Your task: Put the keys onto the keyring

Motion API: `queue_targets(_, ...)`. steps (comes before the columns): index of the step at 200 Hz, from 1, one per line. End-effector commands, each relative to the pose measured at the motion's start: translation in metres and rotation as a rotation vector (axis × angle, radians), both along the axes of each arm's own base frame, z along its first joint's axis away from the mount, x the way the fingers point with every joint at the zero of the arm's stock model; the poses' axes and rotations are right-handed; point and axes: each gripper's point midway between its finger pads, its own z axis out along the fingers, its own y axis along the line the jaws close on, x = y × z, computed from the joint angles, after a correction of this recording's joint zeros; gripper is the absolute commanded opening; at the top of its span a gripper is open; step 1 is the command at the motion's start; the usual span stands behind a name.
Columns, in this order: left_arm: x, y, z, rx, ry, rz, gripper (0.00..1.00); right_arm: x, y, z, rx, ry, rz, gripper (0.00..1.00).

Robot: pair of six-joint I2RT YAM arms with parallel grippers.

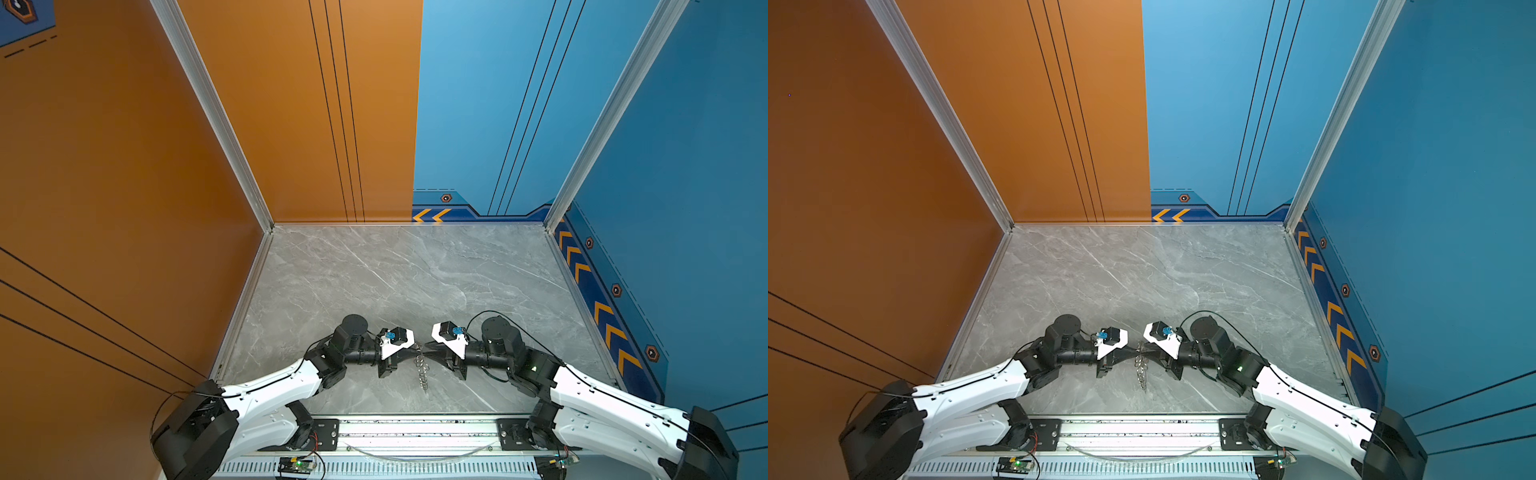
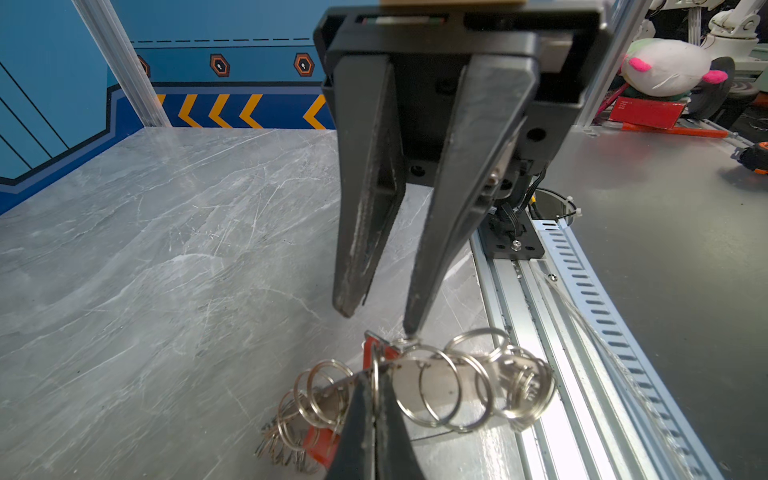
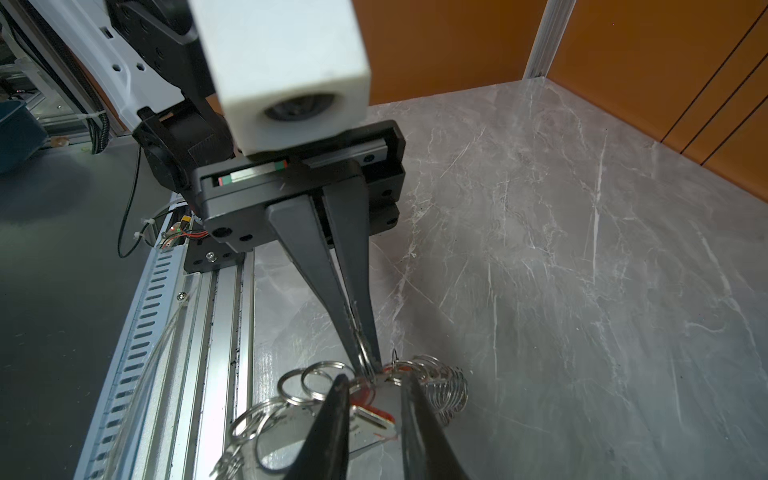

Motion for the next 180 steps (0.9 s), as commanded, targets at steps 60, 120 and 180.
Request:
queue_targets(60,-0.015,-0.004,0.009,-0.04,-0.007,-0.092,0.0,0.0,0.005,-0.004,-0.022,0.007,0.032,0.17)
queue_targets(120,-0.016,-0.004,0.009,-0.041,-0.005,-0.101,0.0,0.0,0.005,-0.016,-0.064,0.017,0.038,0.14)
queue_targets(180,-0.01,-0.004,0.005,-0.027,-0.007,-0.066,0.0,-0.002,0.006,-0.019,-0.128,-0.02,0.039,0.0)
